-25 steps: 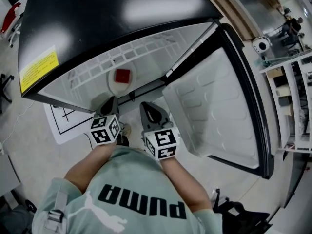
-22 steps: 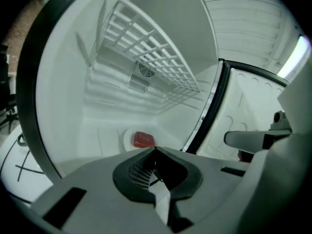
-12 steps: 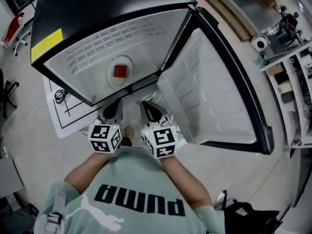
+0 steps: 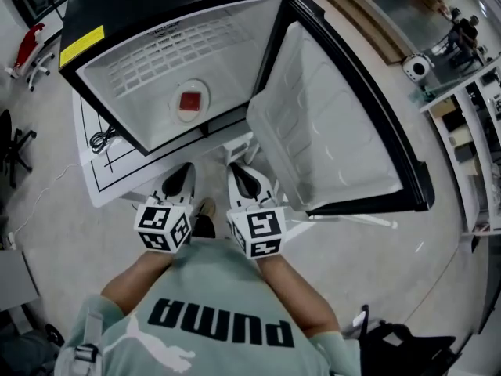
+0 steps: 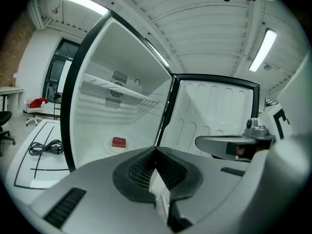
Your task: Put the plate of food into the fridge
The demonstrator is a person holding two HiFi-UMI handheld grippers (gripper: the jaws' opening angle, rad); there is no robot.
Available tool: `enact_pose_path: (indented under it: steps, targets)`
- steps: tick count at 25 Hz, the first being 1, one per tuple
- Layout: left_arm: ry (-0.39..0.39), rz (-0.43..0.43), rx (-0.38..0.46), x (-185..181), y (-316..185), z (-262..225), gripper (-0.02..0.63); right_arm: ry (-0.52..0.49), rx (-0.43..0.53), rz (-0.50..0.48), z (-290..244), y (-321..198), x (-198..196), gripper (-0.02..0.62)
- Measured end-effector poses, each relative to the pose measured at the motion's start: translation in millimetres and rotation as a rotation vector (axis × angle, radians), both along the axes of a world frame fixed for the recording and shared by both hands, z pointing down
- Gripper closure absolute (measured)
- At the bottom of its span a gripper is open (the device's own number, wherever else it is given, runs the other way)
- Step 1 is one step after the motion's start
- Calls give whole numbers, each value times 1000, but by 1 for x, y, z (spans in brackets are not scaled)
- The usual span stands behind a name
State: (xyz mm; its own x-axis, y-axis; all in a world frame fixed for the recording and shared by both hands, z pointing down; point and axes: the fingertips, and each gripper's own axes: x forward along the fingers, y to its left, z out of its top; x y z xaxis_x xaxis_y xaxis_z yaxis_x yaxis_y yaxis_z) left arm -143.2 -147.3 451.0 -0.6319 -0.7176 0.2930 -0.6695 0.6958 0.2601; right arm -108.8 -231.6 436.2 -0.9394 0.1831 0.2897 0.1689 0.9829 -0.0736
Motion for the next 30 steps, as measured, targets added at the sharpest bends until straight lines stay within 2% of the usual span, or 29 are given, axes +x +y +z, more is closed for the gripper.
enact_pose_path:
  steps: [7,14,23,30]
  targets:
    - [13,-5,17,35,9,-4,601,-25,-27,-19,-12,11,39,592]
    - [14,17,22,68,13,-13,601,-60,-7,-19,-21,15,69,591]
    - [-15,91,14,107,5,-29,601,-65,2,13,-27,10,100,592]
    - [-36,150,17,121,6,-36,601,-74,18,53,-33,12,114,591]
